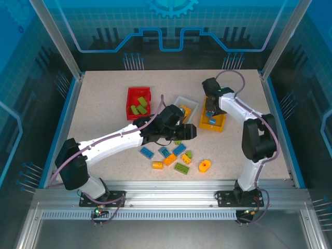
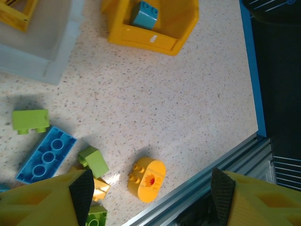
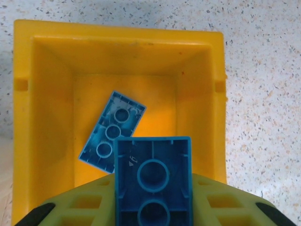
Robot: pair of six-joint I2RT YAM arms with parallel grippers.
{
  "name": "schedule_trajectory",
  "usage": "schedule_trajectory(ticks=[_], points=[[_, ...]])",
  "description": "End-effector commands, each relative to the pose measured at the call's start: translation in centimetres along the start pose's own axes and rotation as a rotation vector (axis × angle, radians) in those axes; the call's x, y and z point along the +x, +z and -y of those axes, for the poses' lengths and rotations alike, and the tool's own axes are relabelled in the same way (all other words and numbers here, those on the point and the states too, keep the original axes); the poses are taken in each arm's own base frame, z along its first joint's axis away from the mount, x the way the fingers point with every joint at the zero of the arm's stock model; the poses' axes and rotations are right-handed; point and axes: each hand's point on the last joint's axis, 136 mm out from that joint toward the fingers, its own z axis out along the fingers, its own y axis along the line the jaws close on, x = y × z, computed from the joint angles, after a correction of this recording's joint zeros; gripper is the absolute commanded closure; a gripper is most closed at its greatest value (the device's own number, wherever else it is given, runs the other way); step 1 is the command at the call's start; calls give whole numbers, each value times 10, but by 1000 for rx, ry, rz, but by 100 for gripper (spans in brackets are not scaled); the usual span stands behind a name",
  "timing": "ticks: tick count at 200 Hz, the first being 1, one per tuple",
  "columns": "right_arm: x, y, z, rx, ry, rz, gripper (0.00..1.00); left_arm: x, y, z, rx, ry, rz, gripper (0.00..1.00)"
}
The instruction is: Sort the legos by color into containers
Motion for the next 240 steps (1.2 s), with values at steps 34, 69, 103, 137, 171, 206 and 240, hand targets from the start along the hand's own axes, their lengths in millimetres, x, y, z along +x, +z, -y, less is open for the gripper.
schedule_trajectory(ticks=[34, 69, 103, 137, 171, 206, 240], points=[[-5, 6, 11, 83, -11, -31, 53, -7, 6, 13, 31, 52, 34, 29], [-17, -16, 7, 37, -8, 16, 43, 0, 4, 7, 15, 71, 22, 29], [-36, -80, 1, -84, 0, 162, 43, 16, 6, 8, -6, 161, -22, 29], [-12, -144, 15, -256, 18, 243, 41, 61, 28, 19, -37, 372, -141, 27], [40, -203, 51, -440, 53, 293, 29, 108, 60, 16, -135, 539, -270, 24], [82, -268, 81, -648, 71, 397, 21, 125, 88, 3, -212, 571, -318, 21], [106, -301, 97, -744, 75, 448, 19, 130, 104, 1, -228, 600, -337, 13]])
